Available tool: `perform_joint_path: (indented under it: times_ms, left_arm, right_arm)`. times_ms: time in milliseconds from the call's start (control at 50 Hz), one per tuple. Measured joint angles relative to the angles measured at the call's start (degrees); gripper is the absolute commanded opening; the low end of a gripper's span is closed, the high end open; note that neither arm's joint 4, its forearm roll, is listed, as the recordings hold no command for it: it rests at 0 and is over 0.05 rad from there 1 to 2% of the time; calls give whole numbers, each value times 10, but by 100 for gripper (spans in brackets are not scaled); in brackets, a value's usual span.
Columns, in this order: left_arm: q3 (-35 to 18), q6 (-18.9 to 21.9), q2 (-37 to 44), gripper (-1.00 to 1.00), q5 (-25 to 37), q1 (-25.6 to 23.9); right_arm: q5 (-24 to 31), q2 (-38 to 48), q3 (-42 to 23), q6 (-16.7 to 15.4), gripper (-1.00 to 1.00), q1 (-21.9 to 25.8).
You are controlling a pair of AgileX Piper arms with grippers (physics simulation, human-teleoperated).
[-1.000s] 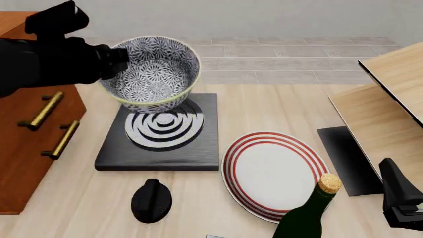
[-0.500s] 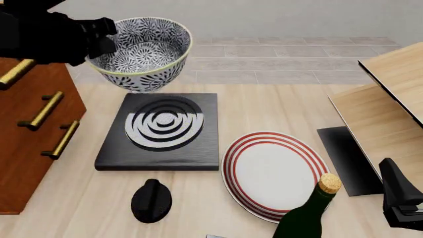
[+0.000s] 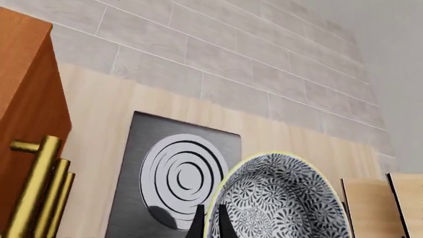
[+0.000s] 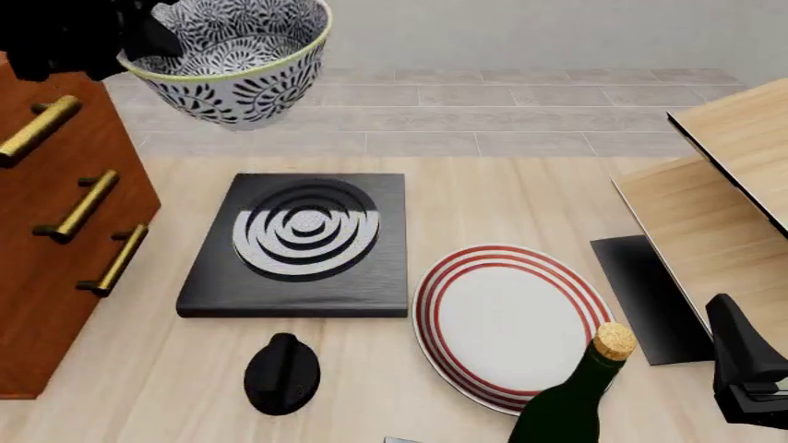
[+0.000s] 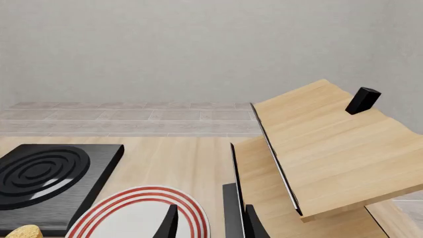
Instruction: Put the bowl on the top of the cabinet.
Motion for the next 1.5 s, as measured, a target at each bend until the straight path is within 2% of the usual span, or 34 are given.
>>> perform_joint_path:
  times_ms: [320,560,960,1500]
  left_arm:
    - [-53,-2,0,-100,48,45]
    - [-89,16,-8,-100,78,91]
    - [-125,32,-21,-100,119,179]
    - [-150,33,-30,-100,147,280]
  right_arm:
    - [0,0,0,0,100,0]
    - [0,0,0,0,100,0]
    - [0,0,0,0,100,0]
    - [0,0,0,0,100,0]
